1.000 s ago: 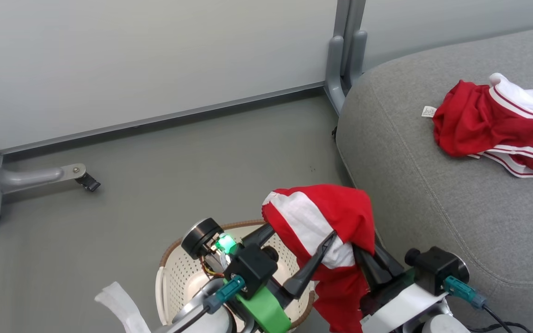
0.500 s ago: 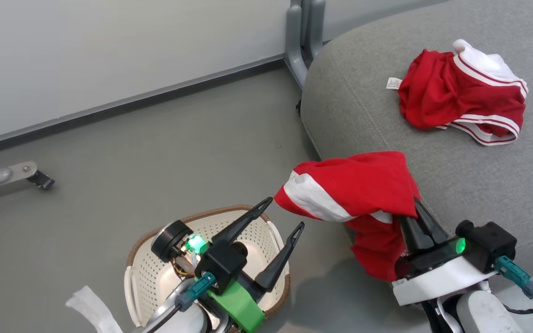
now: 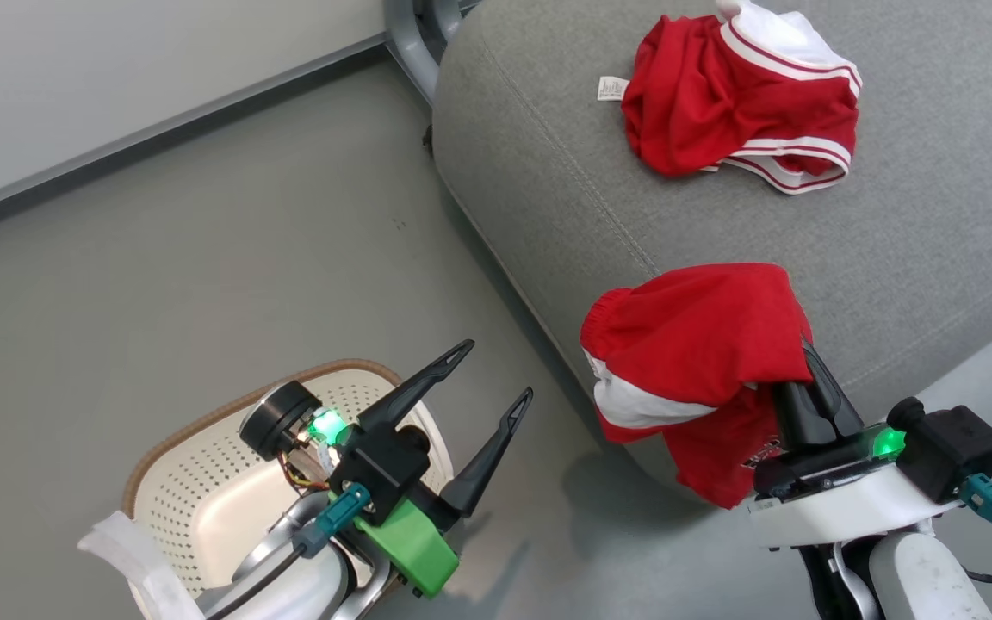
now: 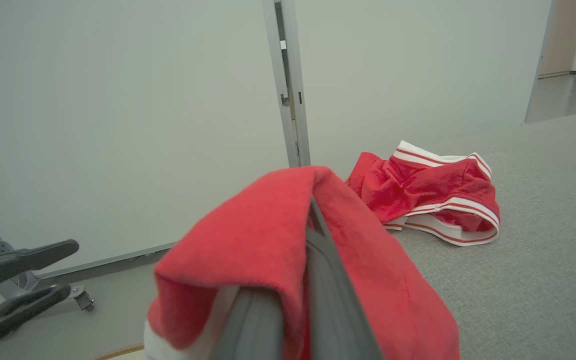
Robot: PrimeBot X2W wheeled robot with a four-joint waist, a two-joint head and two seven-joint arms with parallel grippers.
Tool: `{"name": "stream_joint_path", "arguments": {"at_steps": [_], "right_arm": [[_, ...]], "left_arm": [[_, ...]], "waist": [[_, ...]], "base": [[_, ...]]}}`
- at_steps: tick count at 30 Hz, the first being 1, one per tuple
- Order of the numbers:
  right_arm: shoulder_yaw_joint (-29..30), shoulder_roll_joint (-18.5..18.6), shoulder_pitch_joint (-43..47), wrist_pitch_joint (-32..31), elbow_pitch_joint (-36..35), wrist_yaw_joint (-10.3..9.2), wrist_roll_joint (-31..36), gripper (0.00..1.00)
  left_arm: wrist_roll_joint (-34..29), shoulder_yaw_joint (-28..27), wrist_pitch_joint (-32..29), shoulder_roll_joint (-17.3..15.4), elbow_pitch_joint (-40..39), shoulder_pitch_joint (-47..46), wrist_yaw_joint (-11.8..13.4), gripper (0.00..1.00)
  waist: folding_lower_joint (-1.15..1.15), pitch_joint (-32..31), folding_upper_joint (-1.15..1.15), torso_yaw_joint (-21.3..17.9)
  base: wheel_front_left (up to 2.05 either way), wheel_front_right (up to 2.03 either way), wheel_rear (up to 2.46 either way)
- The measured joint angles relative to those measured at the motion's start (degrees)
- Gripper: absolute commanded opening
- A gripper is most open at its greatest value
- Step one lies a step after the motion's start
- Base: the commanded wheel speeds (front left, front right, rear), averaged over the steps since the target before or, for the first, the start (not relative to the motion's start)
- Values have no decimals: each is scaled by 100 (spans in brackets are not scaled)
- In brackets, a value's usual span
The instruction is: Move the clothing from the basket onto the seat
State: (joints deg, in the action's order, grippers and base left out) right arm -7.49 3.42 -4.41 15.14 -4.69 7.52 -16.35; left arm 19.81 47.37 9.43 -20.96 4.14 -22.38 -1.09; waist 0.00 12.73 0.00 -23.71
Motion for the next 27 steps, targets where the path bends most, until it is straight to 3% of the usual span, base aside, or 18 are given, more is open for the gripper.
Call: {"name": "stream_joint_path", "arguments": {"at_steps": [7,12,20,27], "right_arm": [[392,-41,-71,0,-237,0,-247,0],[993,-38,-640,-1,-486,0,-108,0],[2453,1013,-2079,0,-736,0,-216,0],[3495,2116,-3076,-1,-191,0,-517,0]], "left_arm": [[-44,-2,-215,-141,-180,-149,-1,100],[-74,13,-478,-269,-403,-344,-82,100],[-246,92,-669,-414,-699,-954,-321,100],[-326,-82,-434,-475,-905,-1306,-326,100]], "waist": [[0,487,0,-361],[0,925,0,-467],[0,1850,0,-268],[1,2584,0,145]], "base": [[0,0,0],[0,0,0],[0,0,0],[0,0,0]]}}
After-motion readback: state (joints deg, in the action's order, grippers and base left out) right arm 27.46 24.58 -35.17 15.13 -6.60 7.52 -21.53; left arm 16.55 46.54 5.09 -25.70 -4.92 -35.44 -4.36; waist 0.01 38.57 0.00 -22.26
